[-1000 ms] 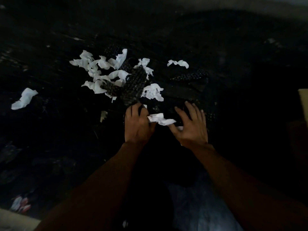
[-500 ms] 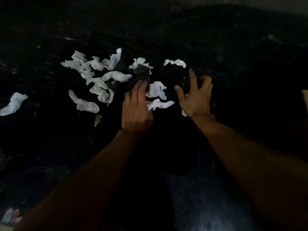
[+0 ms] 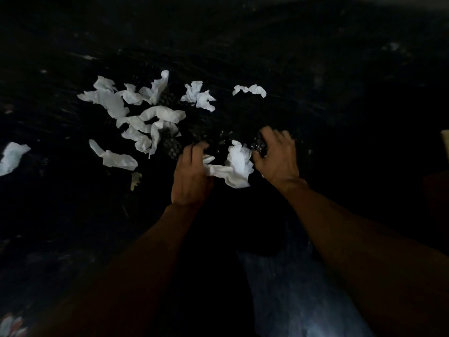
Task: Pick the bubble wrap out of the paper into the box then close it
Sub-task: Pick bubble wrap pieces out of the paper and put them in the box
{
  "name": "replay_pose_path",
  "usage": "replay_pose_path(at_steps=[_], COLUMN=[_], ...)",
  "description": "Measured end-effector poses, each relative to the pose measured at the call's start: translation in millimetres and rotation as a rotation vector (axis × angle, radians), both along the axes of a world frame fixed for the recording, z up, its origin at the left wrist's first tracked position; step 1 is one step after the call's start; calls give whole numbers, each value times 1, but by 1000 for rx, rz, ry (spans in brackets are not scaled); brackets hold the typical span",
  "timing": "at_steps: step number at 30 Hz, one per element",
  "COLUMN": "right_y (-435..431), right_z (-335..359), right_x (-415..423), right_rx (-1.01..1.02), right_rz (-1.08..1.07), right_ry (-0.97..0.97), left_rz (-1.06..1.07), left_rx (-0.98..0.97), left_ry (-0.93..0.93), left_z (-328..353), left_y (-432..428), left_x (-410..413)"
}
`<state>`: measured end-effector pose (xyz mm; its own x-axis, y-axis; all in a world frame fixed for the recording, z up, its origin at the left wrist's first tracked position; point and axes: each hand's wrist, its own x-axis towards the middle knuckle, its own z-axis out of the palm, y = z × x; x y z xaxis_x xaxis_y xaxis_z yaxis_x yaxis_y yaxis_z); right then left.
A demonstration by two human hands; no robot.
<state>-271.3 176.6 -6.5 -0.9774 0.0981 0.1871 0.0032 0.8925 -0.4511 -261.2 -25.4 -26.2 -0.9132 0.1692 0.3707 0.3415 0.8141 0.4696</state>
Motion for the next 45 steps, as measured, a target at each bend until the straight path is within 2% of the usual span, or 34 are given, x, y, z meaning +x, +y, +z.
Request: replay_pose_path(at_steps=[2, 5, 7, 10, 12, 15, 16, 19, 23, 27, 32, 34, 39, 45], right_y=[0, 0, -1, -7, -10, -15, -16, -13, -9, -7, -9, -8, 5, 20], right_z=[0, -2, 2, 3, -2, -3, 0, 7, 13, 27, 48, 67, 128, 207], right_x=[10, 20, 23, 28, 30, 32, 33, 36, 28, 18, 26, 28, 39, 82], right_rx=[-14, -115, -167, -131, -69, -98, -106, -187, -190, -407, -383, -393, -482, -403], right_rz=[9, -15, -56, -64, 4, 39, 38, 8, -149, -370, -317, -296, -185, -128], right_ry=[-10, 7, -69, -198, -120, -3, -5, -84, -99, -189, -165, -163, -84, 48], left_rz=[-23, 16, 77, 94, 59, -78, -81, 30, 255, 466, 285, 280, 95, -111], left_rx=[-66, -109, -165, -198, -118, -71, -27, 97, 289, 463, 245, 232, 324, 547], left_ry=[62, -34, -26, 24, 29, 17, -38, -212, -175, -269, -263, -271, -244, -201], left_z=[1, 3, -2, -8, -8, 3, 9, 22, 37, 51, 65, 79, 144, 216], left_y=[-1, -2, -2, -5, -5, -2, -2, -7, -18, -25, -21, -21, -20, -20], left_x=[0, 4, 7, 0, -7, -6, -5, -13, -18, -17, -14, -12, 11, 48])
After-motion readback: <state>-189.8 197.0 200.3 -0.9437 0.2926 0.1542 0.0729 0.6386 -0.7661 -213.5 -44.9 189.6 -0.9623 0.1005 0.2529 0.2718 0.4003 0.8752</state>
